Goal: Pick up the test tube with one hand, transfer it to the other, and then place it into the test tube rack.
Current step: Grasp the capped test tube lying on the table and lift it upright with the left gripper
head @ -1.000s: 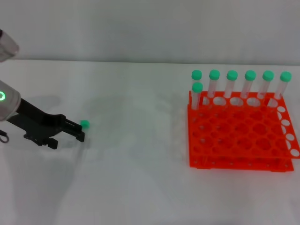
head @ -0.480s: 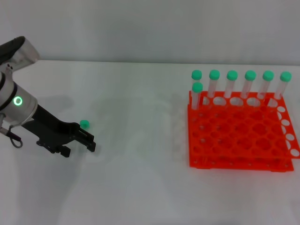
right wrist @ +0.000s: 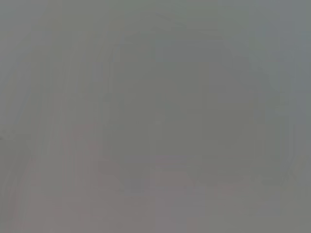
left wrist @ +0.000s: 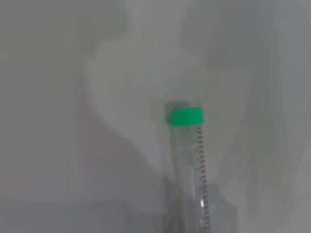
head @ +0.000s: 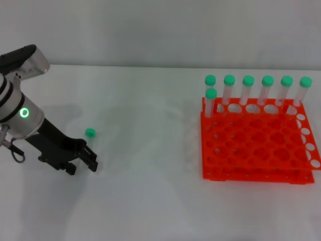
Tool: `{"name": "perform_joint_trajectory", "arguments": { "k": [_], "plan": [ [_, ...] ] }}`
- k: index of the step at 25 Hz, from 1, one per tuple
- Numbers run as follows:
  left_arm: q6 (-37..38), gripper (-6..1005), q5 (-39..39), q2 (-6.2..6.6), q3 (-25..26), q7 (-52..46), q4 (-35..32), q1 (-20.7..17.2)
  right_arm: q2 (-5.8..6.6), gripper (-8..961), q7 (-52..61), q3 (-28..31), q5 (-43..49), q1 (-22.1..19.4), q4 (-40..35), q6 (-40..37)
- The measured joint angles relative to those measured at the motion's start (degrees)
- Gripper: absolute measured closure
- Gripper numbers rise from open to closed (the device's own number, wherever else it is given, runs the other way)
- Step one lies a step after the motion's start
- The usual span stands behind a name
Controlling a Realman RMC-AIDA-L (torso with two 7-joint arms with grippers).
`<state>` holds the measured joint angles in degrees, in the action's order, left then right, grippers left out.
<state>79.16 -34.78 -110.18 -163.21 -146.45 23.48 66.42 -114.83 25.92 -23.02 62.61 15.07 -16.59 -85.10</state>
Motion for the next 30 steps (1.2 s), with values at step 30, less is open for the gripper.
{"name": "perform_joint_trajectory", "arguments": {
  "k": [30],
  "plan": [
    [-5.87, 538, -5.81, -0.57, 0.01, -2.25, -4.71, 1.74, -0.07, 92, 0.0, -0.59, 0.06, 1.02, 0.16, 0.4]
  ]
}}
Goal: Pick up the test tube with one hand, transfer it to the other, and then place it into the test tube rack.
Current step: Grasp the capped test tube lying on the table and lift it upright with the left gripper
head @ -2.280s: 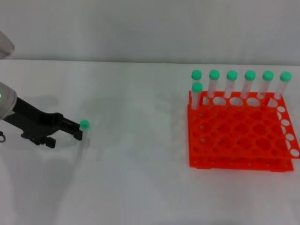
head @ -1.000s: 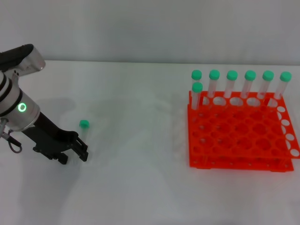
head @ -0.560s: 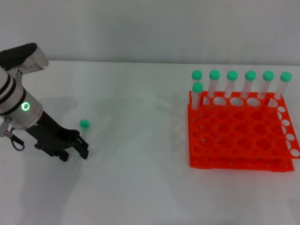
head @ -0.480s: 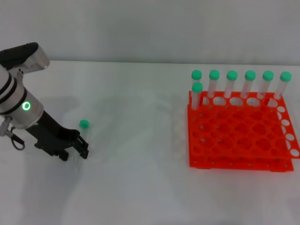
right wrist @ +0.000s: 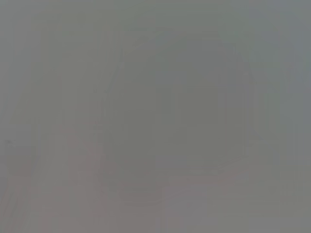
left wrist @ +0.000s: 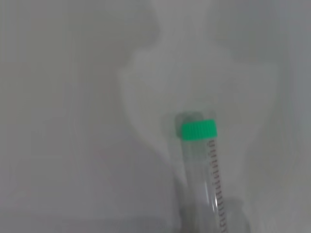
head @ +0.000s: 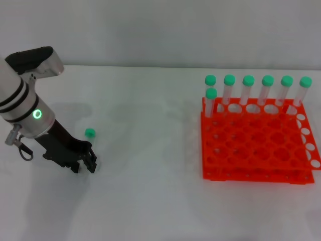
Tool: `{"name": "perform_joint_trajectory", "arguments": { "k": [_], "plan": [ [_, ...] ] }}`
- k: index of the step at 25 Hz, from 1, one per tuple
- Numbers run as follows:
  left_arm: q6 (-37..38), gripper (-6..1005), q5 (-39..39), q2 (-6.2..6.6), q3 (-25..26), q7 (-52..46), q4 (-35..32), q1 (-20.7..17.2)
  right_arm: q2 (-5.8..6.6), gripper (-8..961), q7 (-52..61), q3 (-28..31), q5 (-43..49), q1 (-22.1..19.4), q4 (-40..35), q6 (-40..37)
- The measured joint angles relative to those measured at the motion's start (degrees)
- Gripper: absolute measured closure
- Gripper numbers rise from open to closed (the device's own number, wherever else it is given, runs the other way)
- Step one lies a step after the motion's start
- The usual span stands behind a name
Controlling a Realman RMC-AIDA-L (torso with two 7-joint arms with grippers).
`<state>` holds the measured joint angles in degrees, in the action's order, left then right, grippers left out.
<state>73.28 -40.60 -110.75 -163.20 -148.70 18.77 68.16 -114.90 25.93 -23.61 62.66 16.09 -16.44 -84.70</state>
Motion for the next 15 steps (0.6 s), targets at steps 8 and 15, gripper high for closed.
{"name": "perform_joint_trajectory", "arguments": {
  "k": [8, 15],
  "plan": [
    [0.04, 658, -1.16, 0.0, 0.08, -0.77, -0.67, 0.35, -0.05, 92, 0.11, -0.03, 0.0, 0.11, 0.0, 0.0],
    [-0.08, 749, -1.28, 0.01, 0.08, -0.8, -0.67, 0.14, -0.05, 93, 0.41, -0.07, 0.0, 0.08, 0.18, -0.39]
  ]
}}
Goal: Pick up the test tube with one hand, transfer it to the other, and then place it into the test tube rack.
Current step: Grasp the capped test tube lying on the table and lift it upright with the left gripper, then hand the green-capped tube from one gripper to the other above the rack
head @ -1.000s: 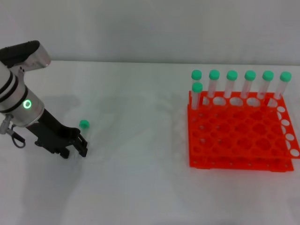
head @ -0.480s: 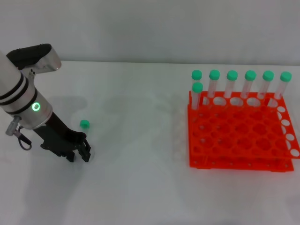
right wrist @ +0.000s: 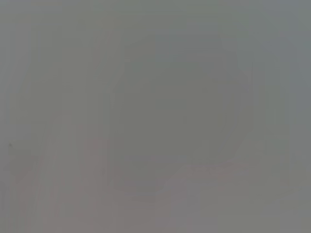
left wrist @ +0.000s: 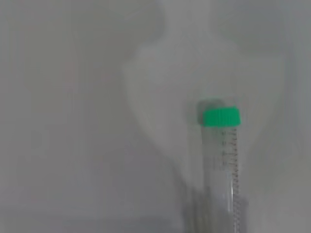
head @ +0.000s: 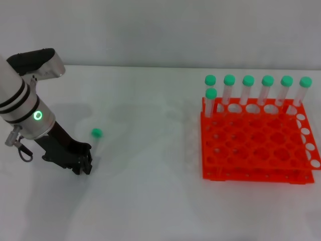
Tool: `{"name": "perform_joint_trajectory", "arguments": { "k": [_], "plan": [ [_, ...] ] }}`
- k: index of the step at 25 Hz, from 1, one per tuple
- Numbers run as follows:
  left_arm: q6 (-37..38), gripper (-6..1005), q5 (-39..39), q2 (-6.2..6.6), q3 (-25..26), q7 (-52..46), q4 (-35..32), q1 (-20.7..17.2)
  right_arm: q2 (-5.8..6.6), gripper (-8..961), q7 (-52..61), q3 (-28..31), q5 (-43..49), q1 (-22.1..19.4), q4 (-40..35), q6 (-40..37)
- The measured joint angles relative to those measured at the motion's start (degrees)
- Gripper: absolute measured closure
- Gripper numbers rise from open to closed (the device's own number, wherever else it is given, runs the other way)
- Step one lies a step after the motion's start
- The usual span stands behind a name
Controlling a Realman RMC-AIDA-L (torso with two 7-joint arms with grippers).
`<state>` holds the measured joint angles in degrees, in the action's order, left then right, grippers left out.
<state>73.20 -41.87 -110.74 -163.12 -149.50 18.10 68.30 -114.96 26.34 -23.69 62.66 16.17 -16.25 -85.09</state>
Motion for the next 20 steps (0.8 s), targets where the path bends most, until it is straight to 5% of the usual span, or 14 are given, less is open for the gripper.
{"name": "perform_joint_trajectory", "arguments": {
  "k": [9, 20],
  "plan": [
    [-1.47, 804, 4.67, -0.07, 0.0, 5.74, 3.15, 0.2, 0.0, 93, 0.1, -0.78, -0.01, 0.02, 0.12, -0.5],
    [5.98, 812, 33.94, -0.09, -0.01, 44.25, 9.77, -0.71, 0.16, 93, 10.96, -8.89, 0.0, -0.74, -2.73, -4.54]
  ]
}}
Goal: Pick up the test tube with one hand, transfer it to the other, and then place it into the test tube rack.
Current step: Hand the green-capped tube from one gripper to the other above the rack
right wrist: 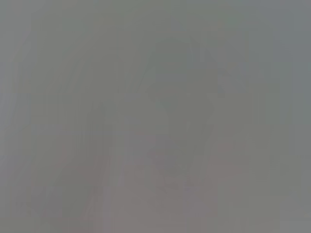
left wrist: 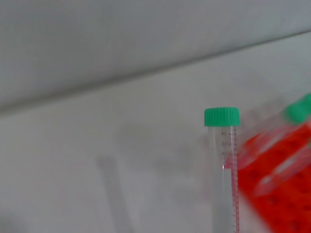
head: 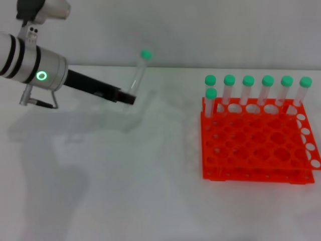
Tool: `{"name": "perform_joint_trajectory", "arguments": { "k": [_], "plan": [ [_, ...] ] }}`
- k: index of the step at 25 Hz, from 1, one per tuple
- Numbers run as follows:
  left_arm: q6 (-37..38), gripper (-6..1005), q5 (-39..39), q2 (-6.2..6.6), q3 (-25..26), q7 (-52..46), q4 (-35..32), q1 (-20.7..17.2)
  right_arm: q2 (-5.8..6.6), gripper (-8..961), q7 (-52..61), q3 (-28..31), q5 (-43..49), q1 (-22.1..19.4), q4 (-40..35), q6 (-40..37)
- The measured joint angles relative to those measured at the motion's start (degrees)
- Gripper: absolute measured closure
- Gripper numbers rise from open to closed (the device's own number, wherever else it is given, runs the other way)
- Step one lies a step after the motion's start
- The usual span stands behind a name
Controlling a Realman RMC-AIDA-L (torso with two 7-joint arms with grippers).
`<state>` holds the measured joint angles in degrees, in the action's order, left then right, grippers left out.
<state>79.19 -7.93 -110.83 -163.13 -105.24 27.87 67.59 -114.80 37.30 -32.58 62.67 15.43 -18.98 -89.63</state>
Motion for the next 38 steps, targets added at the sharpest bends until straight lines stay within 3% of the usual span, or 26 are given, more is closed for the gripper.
{"name": "perform_joint_trajectory", "arguments": {
  "k": [4, 13, 16, 21, 27, 38],
  "plan": [
    [3.43, 811, 2.53, -0.13, 0.0, 11.21, 0.07, -0.14, 0.21, 94, 6.91, -7.34, 0.11, -1.36, -3.71, -1.11],
    [10.41, 809, 1.95, -3.58, -0.08, 25.99, 5.29, 3.18, 2.19, 96, 26.08, -17.29, 4.44, -0.25, -6.19, -2.59],
    [11.25, 809, 0.9, -4.58, -0.09, 27.87, 6.06, 5.01, 2.05, 96, 28.72, -19.38, 6.18, 1.71, -4.93, -2.59],
    [10.93, 808, -1.29, -7.5, -0.09, 29.99, 6.56, 9.05, 0.99, 97, 29.49, -25.49, 6.74, 6.4, -2.66, -0.95],
    [10.24, 806, -1.27, -7.97, -0.08, 30.37, 3.1, 11.1, -0.31, 99, 28.74, -27.54, 6.81, 8.29, -2.62, 2.27],
    [7.17, 804, -2.01, -8.18, -0.08, 30.06, -2.73, 11.57, -0.51, 101, 26.97, -27.74, 6.28, 10.13, -2.99, 5.12]
  ]
}}
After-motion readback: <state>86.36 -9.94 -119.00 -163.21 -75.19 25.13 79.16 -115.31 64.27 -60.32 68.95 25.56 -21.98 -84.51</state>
